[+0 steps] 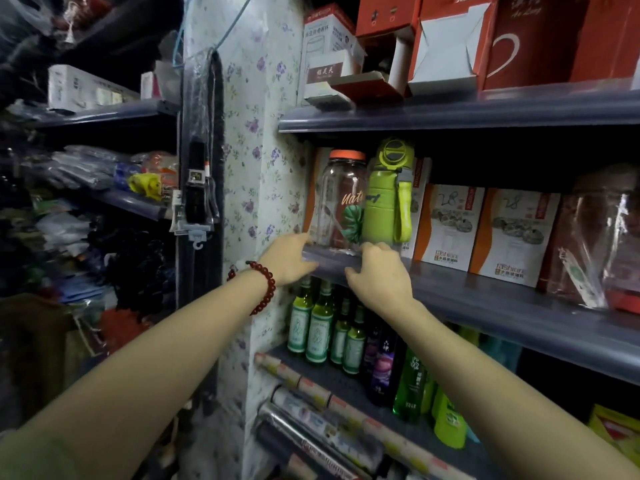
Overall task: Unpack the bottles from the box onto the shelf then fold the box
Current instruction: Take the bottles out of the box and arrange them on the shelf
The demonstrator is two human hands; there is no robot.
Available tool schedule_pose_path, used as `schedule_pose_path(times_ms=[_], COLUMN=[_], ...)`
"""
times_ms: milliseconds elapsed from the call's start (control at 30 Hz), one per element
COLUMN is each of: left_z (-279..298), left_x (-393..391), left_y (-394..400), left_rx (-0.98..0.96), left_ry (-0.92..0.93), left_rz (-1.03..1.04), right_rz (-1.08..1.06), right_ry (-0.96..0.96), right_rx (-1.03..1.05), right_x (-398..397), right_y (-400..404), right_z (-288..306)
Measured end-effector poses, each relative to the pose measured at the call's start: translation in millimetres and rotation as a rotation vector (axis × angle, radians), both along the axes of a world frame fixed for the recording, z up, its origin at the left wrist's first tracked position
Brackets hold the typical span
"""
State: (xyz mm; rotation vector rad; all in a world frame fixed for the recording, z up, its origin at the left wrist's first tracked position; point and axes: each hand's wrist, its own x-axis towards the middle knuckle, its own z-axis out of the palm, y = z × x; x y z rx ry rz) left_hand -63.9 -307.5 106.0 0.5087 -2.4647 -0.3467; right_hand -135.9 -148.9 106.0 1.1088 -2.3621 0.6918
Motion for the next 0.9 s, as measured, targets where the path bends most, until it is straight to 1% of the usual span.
schedule_pose_path(times_ms=[167, 333, 433, 533, 700, 900], left_z=[-17, -48, -74, -107, -174, -269], left_x=[55, 114, 152, 186, 237, 287], left_y=[-4, -14, -14, -10, 14, 44], left_rx=[-0.005, 0.074, 0.112, 0.192, 0.344, 0.542], left_ry=[-0.048, -0.118, -0.184, -0.233, -0.255, -0.348], left_rz=[0.076, 0.251, 0.367, 0.491, 0.679, 0.844], right_rz=[0.169, 0.37, 0.48, 0.598, 0.777, 0.871], right_ry=[-0.003, -0.117, -0.133, -0.188, -0.241, -0.336], right_rx=[0.043, 0.152, 0.247, 0.315, 0.45, 0.58], right_x=[29, 57, 73, 90, 119, 151], right_y=[-21, -51, -70, -85, -105, -115], right_z=[-15, -46, -72, -105, -172, -270])
